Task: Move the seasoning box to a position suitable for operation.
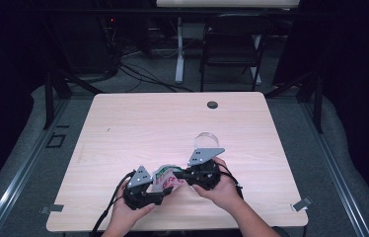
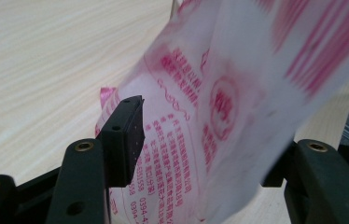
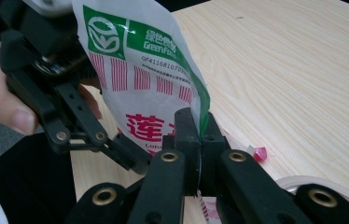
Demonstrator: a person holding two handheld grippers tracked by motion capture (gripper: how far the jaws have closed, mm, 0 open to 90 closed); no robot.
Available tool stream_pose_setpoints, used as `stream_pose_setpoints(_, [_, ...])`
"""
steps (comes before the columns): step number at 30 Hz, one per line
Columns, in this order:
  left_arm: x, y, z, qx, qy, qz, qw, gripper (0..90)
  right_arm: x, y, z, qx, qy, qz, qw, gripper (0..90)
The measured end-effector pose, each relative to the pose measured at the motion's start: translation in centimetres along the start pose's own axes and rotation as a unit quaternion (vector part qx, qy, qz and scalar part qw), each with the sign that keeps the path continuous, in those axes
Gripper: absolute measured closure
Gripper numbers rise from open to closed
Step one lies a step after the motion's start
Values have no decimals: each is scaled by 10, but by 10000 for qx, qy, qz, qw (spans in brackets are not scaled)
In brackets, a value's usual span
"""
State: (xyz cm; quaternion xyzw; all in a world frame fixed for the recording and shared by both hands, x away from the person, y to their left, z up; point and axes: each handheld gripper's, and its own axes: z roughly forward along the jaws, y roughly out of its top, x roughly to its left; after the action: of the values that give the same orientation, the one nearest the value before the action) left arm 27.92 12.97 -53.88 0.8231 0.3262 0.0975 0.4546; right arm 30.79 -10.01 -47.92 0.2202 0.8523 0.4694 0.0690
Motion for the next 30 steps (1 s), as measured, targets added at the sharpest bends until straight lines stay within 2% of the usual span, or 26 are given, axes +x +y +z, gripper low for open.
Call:
stream_pose_setpoints(4, [2,-4,4,12,133,-10,9999,387,0,0,0,-8,-2,4,10000,899])
stream_pose_setpoints(9, [7,-10,9,-1,223,-213,9995,334,0,0,0,-26,-5,13,10000,898])
stream_pose_setpoints(14, [9,-12,14,27,329,-195,9993,289,0,-1,0,-35,-9,18,10000,897])
stream_pose_setpoints(15, [9,-13,15,38,327,-231,9992,286,0,-1,0,-39,-10,20,10000,897])
stream_pose_setpoints(21, [9,-15,19,139,413,-154,9989,267,-1,-1,0,-34,1,17,10000,897])
stream_pose_setpoints(30, [12,-21,22,44,434,-212,9988,253,-1,-1,0,-44,4,18,10000,896])
